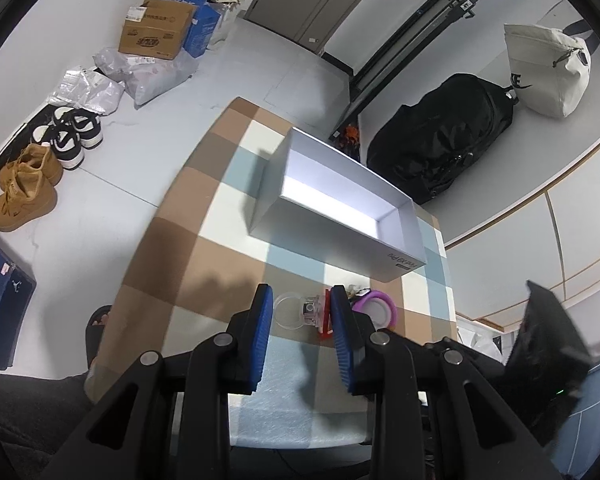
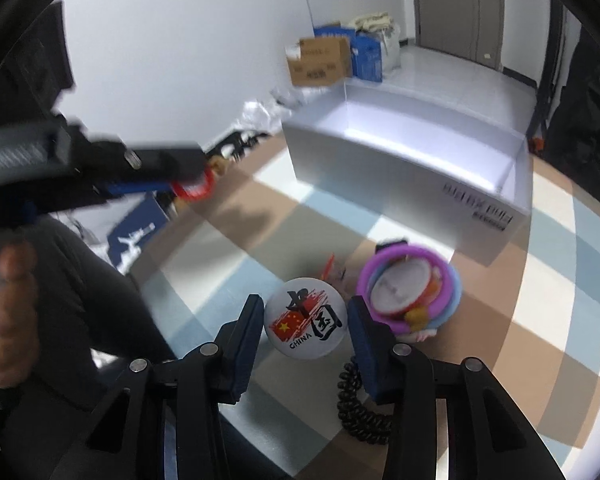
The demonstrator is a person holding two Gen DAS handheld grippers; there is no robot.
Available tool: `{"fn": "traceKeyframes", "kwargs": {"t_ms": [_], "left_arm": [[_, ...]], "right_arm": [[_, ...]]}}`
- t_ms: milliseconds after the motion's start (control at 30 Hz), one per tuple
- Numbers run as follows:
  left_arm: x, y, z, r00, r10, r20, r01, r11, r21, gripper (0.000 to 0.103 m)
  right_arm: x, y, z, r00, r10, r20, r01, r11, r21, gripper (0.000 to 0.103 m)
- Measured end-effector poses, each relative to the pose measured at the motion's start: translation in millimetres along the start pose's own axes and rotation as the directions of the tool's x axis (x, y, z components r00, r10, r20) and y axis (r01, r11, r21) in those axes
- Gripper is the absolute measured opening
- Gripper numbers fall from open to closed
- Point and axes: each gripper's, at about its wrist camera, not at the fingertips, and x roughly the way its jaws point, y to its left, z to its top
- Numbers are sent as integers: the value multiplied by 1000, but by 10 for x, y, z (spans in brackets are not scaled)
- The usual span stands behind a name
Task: Organize jewelry
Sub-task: 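Grasp the red keychain with the left gripper while the right gripper grasps the white China badge, then carry keychain and badge over the grey box and open both grippers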
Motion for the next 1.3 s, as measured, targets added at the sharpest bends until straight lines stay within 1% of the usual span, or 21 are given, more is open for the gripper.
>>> {"fn": "traceKeyframes", "kwargs": {"t_ms": [133,233,400,467,600,833,1000,1100,1167,1300], "left_arm": [[34,-120,46,1000,11,1,-12,999,37,24],[39,-243,105,999,35,18,-36,997,72,24],[73,-462,273,998,58,25,-61,990,125,24],[100,-543,334,997,71,29,-75,985,155,24],[182,-650,472,997,76,34,-81,977,196,24],[446,-730,676,994,102,31,-107,961,256,24],[657,-644,793,995,98,24,-101,969,227,24],[794,-501,847,996,86,-14,-83,981,173,24],[856,-465,866,996,73,-42,-65,986,153,24],[939,-444,905,996,53,-70,-44,991,129,24]], "right_arm": [[-210,-131,111,997,40,61,-44,997,66,42],[-360,-246,198,994,46,96,-55,995,87,42],[-514,-333,359,989,19,146,-36,993,112,42],[-597,-449,460,985,16,173,-41,990,138,42],[-663,-620,652,978,2,210,-38,985,169,42],[-476,-959,945,983,13,180,-55,971,232,42],[-264,-1141,1044,984,11,180,-57,967,248,42],[-150,-1245,1044,985,7,175,-55,960,273,42],[-84,-1282,1029,986,-7,165,-38,963,266,42],[34,-1285,1020,992,-24,123,-5,973,229,42]]}}
